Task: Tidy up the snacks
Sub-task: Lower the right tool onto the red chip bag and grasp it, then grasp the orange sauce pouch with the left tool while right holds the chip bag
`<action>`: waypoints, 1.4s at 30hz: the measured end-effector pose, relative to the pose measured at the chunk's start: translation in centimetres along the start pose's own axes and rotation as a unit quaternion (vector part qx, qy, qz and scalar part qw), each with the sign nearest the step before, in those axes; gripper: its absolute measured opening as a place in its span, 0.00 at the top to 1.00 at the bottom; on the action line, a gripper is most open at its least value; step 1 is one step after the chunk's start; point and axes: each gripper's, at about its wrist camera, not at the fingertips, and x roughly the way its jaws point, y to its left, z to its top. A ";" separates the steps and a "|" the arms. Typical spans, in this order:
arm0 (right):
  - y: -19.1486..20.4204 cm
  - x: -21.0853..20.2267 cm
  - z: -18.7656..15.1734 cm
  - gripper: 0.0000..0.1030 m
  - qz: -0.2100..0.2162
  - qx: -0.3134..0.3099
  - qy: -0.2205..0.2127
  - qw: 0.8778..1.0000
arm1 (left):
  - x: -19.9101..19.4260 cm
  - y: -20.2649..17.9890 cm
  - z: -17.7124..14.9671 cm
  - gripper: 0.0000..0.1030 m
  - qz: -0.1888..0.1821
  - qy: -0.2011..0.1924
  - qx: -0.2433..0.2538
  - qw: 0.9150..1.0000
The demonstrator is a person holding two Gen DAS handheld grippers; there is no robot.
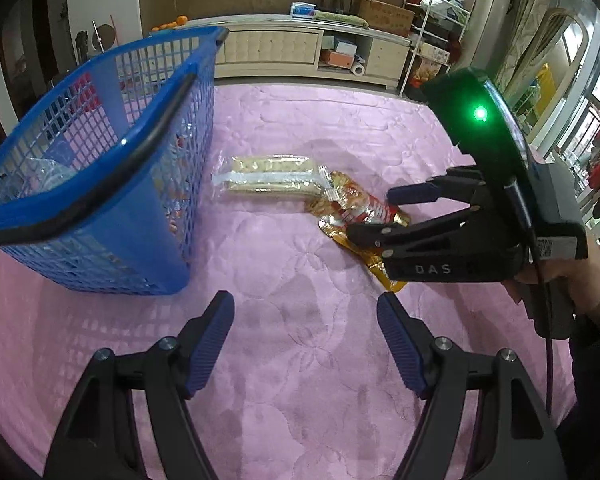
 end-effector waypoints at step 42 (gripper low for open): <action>-6.3 -10.1 -8.1 0.58 -0.038 0.201 -0.092 0.975 | 5.6 -6.9 5.0 0.21 0.013 0.091 -0.058 0.994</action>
